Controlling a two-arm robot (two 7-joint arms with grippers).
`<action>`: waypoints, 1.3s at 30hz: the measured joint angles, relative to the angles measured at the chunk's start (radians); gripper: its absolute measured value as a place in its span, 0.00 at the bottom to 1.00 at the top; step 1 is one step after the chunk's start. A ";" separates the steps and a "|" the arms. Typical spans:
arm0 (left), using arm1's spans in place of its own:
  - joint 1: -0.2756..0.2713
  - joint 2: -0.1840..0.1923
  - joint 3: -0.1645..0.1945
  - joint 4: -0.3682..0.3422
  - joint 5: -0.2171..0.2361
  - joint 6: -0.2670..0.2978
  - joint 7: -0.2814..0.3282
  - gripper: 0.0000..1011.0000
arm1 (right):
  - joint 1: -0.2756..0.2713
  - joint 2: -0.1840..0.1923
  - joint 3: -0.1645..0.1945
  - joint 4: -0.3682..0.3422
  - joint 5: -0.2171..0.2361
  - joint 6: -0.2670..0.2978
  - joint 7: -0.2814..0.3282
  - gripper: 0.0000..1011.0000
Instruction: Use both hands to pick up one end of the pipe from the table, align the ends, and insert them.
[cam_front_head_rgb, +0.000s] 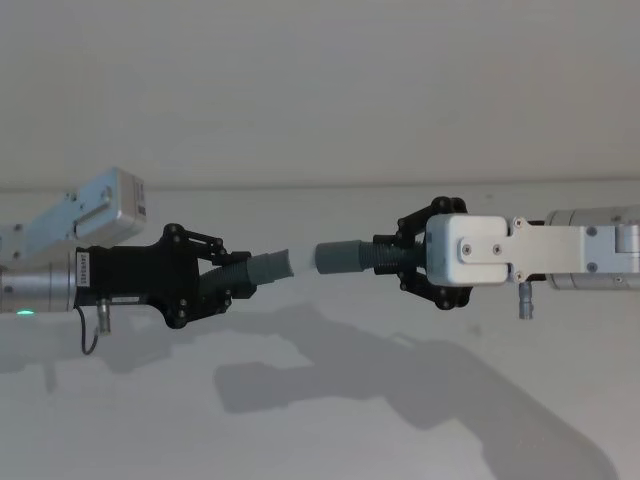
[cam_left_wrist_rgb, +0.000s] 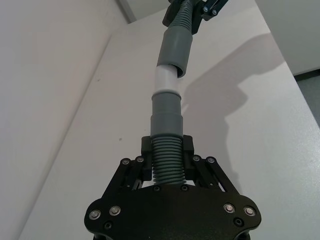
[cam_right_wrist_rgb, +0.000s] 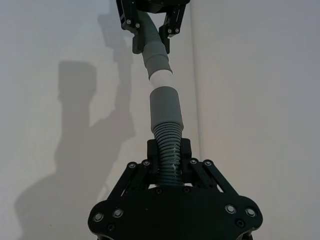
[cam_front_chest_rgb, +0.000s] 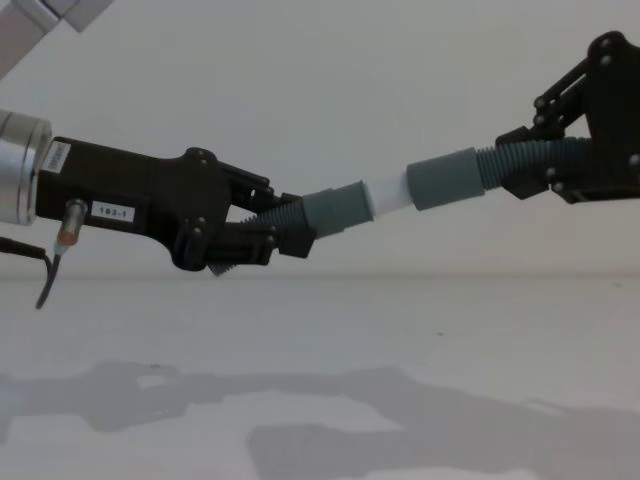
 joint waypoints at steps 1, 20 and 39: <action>0.000 0.000 0.000 0.000 0.000 0.000 0.000 0.30 | 0.000 0.000 0.000 -0.001 0.000 0.001 0.000 0.22; 0.000 0.000 0.000 0.000 0.000 0.000 0.000 0.30 | 0.001 0.004 0.011 -0.004 0.005 0.007 -0.007 0.22; 0.000 0.000 0.000 0.000 0.000 0.000 0.000 0.30 | 0.006 0.002 0.008 -0.001 0.011 0.013 -0.001 0.22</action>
